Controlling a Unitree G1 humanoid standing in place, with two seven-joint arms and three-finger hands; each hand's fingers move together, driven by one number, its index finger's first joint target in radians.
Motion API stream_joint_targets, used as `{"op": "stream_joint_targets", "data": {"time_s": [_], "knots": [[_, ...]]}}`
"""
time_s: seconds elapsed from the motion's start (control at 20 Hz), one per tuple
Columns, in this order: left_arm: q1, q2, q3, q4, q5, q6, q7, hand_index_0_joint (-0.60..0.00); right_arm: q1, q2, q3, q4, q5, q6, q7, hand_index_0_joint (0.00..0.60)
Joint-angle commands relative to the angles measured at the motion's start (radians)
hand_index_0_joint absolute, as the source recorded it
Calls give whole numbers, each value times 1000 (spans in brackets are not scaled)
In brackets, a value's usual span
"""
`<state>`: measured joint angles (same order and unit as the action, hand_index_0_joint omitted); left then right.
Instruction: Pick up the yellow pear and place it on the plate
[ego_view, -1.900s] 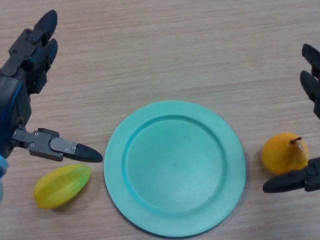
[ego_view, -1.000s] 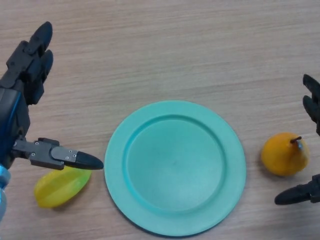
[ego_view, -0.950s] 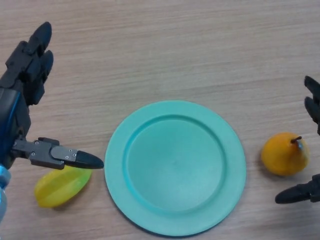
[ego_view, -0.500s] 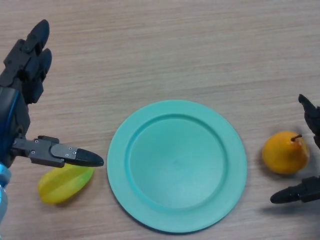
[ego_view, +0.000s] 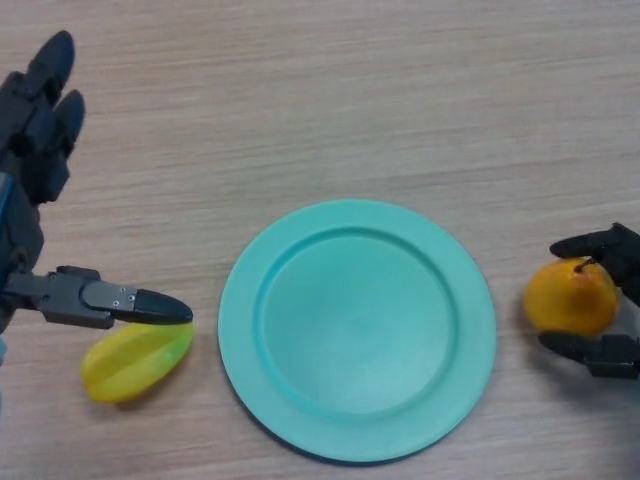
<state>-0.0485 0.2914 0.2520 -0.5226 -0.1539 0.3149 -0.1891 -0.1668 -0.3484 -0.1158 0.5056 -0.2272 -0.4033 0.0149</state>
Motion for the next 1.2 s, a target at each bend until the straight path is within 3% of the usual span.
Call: {"op": "stream_joint_targets", "data": {"time_s": [0.05, 0.1, 0.15, 0.25, 0.3, 0.55, 0.7, 0.75, 0.85, 1.1, 1.2], "knots": [[-38, 51, 57, -47, -20, -97, 34, 0, -54, -83, -70, -84, -71, -91, -131, 600], [-43, 53, 55, -47, -16, -97, 36, 0, -51, -69, -72, -137, -19, -41, -104, 600], [-50, 54, 44, -42, -2, -98, 42, 0, -35, -12, -70, -312, 222, 155, 20, 600], [-56, 50, 33, -25, 15, -97, 52, 0, -47, 33, -52, -498, 425, 438, 27, 600], [-57, 50, 35, -20, 14, -95, 54, 0, -60, 44, -37, -522, 449, 473, 11, 600], [-72, 66, 35, 22, -9, -99, 48, 0, -138, 145, 149, -452, 370, 475, -57, 600], [-76, 69, 37, 43, 21, -135, 26, 0, -154, 156, 260, -342, 406, 398, -140, 600], [-75, 69, 45, 57, 10, -141, 21, 0, -163, 158, 321, -300, 411, 376, -207, 600], [-64, 66, 48, 60, -9, -146, 17, 0, -169, 158, 384, -278, 391, 372, -268, 600], [-63, 73, 60, 68, -19, -166, 20, 0, -155, 158, 435, -301, 400, 393, -266, 600], [-62, 73, 64, 65, -20, -167, 22, 0, -147, 158, 441, -323, 393, 402, -246, 401]]}}
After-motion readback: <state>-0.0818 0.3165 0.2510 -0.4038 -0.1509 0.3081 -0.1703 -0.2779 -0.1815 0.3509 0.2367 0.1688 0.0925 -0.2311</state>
